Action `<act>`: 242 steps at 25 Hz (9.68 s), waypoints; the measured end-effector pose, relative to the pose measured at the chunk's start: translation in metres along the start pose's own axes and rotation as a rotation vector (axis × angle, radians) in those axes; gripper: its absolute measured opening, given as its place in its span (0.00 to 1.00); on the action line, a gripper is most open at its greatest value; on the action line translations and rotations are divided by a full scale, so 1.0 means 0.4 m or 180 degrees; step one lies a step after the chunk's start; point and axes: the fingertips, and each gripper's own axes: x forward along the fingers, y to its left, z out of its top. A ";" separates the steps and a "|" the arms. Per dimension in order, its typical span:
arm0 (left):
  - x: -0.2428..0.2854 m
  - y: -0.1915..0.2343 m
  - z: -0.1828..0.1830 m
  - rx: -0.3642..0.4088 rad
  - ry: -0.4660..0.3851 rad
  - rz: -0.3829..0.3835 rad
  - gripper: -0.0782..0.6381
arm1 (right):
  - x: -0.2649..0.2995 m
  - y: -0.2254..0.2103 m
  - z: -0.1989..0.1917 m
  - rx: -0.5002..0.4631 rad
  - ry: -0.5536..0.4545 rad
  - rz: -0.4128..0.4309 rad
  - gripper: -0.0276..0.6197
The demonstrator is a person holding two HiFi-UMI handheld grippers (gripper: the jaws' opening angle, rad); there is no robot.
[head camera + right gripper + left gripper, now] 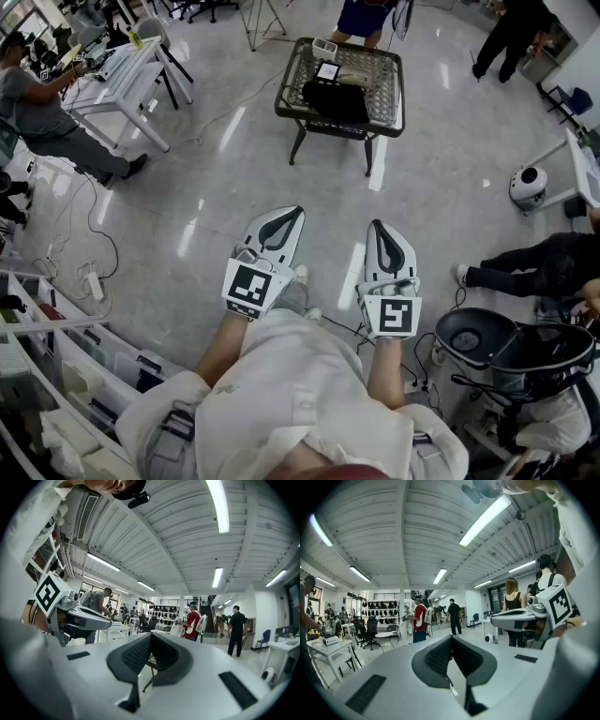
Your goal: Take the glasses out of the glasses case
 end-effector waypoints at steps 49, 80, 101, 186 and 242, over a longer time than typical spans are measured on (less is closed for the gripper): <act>0.703 0.514 -0.081 -0.0136 0.0178 -0.0250 0.13 | 0.795 -0.302 -0.175 0.0079 0.0385 -0.0304 0.05; 1.189 0.614 0.002 -0.0130 0.0170 0.0340 0.13 | 1.163 -0.691 -0.274 0.0296 0.0281 0.0224 0.05; 1.486 0.877 -0.053 -0.0251 0.0135 0.0034 0.13 | 1.502 -0.790 -0.348 0.0251 0.0428 -0.0135 0.05; 1.960 0.871 -0.797 -0.0983 0.1890 -0.0439 0.13 | 1.857 -0.752 -1.393 -0.1198 0.2882 0.2197 0.20; 1.928 0.858 -0.766 -0.0799 0.1844 -0.0731 0.13 | 1.845 -0.725 -1.402 -0.1096 0.3050 0.2178 0.07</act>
